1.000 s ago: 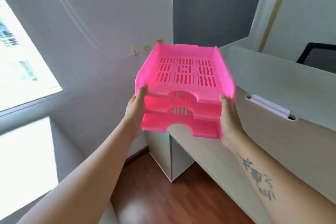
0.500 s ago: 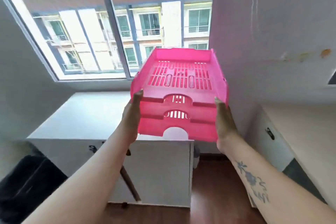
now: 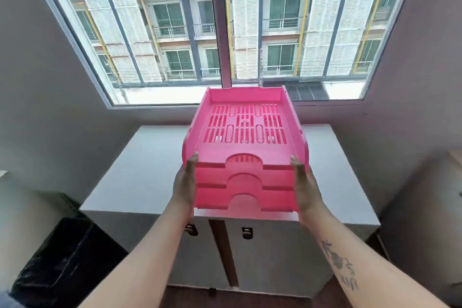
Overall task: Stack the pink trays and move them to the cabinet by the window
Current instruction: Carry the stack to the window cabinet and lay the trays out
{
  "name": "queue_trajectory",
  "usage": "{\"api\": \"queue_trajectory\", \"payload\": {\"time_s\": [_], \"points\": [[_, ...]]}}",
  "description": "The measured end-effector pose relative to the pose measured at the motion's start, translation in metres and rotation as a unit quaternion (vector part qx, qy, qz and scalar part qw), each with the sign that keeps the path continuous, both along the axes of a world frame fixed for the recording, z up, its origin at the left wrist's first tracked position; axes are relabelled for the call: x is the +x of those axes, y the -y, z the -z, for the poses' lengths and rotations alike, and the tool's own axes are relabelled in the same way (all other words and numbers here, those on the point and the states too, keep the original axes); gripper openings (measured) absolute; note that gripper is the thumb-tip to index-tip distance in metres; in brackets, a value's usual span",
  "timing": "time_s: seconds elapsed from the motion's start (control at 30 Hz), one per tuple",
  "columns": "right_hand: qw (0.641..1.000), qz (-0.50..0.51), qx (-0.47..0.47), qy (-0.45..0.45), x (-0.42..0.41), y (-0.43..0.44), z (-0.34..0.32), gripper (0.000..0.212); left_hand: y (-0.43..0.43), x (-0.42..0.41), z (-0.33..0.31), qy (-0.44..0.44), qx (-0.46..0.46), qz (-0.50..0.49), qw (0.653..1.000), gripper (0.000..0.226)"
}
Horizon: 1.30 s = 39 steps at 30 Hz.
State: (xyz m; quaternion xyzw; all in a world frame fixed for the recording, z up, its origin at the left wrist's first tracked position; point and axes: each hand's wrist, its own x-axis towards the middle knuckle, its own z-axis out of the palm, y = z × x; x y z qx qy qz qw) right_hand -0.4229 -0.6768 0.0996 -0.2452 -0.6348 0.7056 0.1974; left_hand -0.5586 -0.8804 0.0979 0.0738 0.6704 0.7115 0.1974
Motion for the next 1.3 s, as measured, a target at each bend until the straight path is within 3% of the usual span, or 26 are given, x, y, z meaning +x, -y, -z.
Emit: {"api": "queue_trajectory", "payload": {"time_s": [0.1,0.2,0.4,0.5,0.57,0.63,0.77,0.9,1.03,1.13,1.3], "points": [[1.0,0.013,0.003,0.021,-0.02,0.005,0.015,0.065,0.002,-0.023,0.021,-0.007,-0.01,0.011,1.0,0.051],[0.999,0.028,0.005,0.038,-0.034,0.002,0.028,0.074,-0.002,-0.038,0.036,-0.019,-0.021,0.021,0.999,0.043],[0.996,0.048,0.036,0.071,-0.042,-0.004,0.028,0.079,-0.003,-0.053,0.039,-0.032,-0.047,0.033,0.998,0.073],[0.991,0.054,0.071,0.096,-0.04,-0.02,0.006,0.101,0.007,-0.062,0.017,-0.067,-0.079,0.024,0.994,0.096],[0.983,0.082,0.111,0.12,-0.044,-0.039,-0.013,0.098,0.006,-0.076,-0.003,-0.074,-0.113,0.001,0.991,0.103],[0.98,0.088,0.125,0.128,-0.055,-0.054,-0.028,0.08,-0.003,-0.09,-0.02,-0.08,-0.152,-0.015,0.985,0.086],[0.975,0.026,0.138,0.172,-0.076,-0.051,-0.037,0.034,-0.026,-0.091,-0.03,-0.139,-0.287,-0.014,0.948,0.027],[0.97,0.078,0.178,0.146,-0.08,-0.037,-0.045,0.038,-0.027,-0.09,-0.041,-0.195,-0.293,-0.062,0.934,0.023],[0.968,0.065,0.222,0.094,-0.09,-0.015,-0.062,0.042,0.0,-0.107,-0.059,-0.231,-0.265,-0.096,0.931,0.023],[0.974,0.008,0.215,0.064,-0.117,0.026,-0.07,0.041,0.052,-0.131,-0.056,-0.227,-0.253,-0.123,0.932,0.024],[0.974,-0.083,0.193,0.087,-0.191,0.116,-0.065,0.05,0.167,-0.182,-0.049,-0.207,-0.256,-0.194,0.924,0.022]]}}
